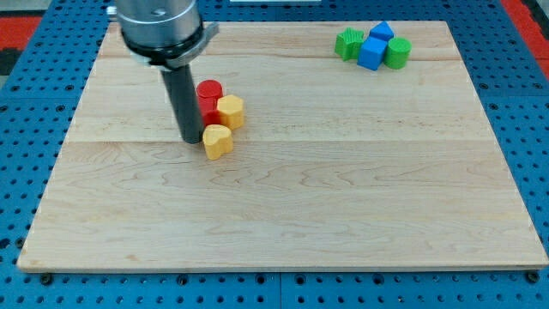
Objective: Move the red blocks to the top left corner of the board
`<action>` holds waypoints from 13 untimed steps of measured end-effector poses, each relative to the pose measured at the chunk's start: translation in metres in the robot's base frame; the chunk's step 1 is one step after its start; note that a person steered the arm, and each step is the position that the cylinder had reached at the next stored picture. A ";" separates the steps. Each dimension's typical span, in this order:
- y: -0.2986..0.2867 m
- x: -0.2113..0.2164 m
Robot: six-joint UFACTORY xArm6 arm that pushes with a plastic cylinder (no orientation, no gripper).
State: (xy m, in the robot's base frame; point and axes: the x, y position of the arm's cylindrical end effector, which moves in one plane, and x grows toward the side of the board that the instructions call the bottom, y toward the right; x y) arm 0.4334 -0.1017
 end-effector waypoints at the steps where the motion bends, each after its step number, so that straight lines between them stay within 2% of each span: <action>1: 0.007 -0.024; 3: 0.026 -0.075; 4: 0.051 -0.098; 5: 0.100 -0.111; 6: 0.081 -0.128; 7: 0.035 -0.140; 9: 0.054 -0.169; 10: 0.098 -0.135; 11: 0.097 -0.109; 12: 0.062 -0.141; 13: -0.003 -0.160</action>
State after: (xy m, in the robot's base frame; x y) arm 0.2739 -0.1043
